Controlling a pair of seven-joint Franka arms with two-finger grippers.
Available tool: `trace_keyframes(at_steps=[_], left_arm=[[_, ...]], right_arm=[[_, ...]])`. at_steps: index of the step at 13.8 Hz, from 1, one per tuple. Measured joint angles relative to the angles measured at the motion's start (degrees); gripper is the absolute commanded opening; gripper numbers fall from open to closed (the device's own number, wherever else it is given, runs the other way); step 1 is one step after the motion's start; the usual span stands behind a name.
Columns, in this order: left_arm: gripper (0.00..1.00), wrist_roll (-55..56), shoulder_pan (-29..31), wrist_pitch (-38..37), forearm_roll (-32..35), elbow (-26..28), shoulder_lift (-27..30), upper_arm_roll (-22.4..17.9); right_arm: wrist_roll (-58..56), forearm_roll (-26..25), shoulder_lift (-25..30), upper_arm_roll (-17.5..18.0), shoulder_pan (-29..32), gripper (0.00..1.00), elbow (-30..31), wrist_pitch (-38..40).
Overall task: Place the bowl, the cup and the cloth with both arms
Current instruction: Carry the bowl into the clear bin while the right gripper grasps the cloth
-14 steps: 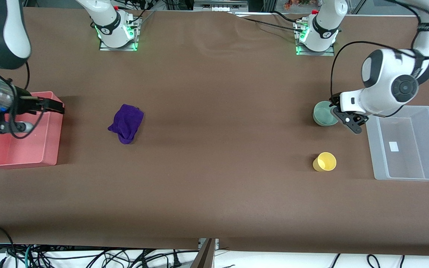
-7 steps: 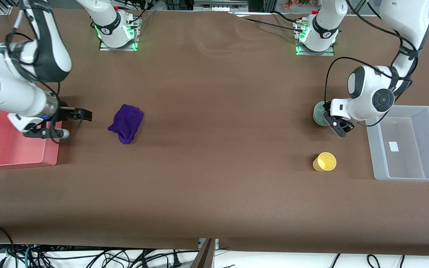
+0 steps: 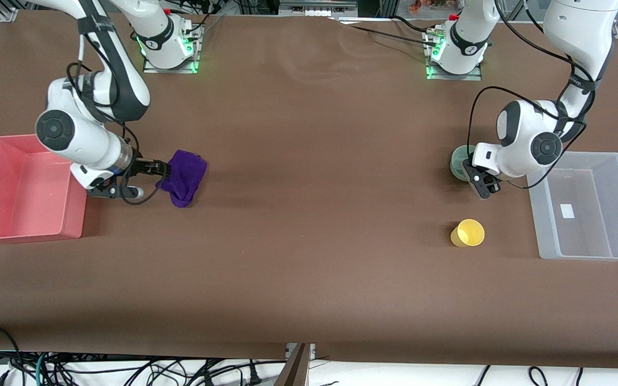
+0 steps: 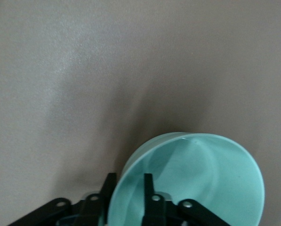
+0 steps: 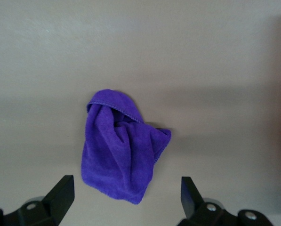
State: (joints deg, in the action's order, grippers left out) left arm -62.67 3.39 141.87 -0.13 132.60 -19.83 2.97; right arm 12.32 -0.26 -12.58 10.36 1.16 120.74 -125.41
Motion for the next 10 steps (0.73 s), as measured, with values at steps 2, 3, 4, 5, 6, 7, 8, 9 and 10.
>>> trace_keyframes(at_steps=[2,3,4,5,6,7,8,9,10], left_arm=[[0.0,-0.8,0.0,0.0,0.0,-0.8,0.0,0.0],[0.0,-0.9,0.0,-0.3,0.0,-1.4,0.1,0.0],[0.0,-0.9,0.1,-1.7,0.0,-2.4,0.2,0.0],[0.0,-0.9,0.4,-4.9,0.0,-4.2,0.5,0.0],[0.0,-0.9,0.8,-9.6,0.0,-7.1,0.8,0.0],[0.0,-0.9,1.2,-15.5,0.0,-11.0,1.1,0.0],[0.0,-0.9,1.4,-21.5,0.0,-15.3,1.3,-0.1],[0.0,-0.9,1.6,-26.4,0.0,-19.4,1.4,-0.2],[0.0,-0.9,2.1,-29.4,0.0,-22.8,1.4,-0.3]], right_arm=[[0.0,0.0,-1.1,0.0,0.0,1.0,2.4,-3.5],[0.0,0.0,-1.6,0.1,0.0,1.0,3.5,-5.3],[0.0,0.0,-2.1,0.2,-0.1,1.0,4.7,-7.3],[0.0,0.0,-2.6,0.2,-0.2,1.0,5.5,-8.9],[0.0,0.0,-3.3,0.3,-0.4,1.0,6.0,-10.1],[0.0,0.0,-3.9,0.3,-0.6,1.0,6.3,-11.1],[0.0,0.0,-4.4,0.3,-0.7,1.0,6.4,-12.0],[0.0,0.0,-4.9,0.3,-0.8,1.0,6.6,-13.0],[0.0,0.0,-5.3,0.3,-0.9,1.0,6.9,-13.8]])
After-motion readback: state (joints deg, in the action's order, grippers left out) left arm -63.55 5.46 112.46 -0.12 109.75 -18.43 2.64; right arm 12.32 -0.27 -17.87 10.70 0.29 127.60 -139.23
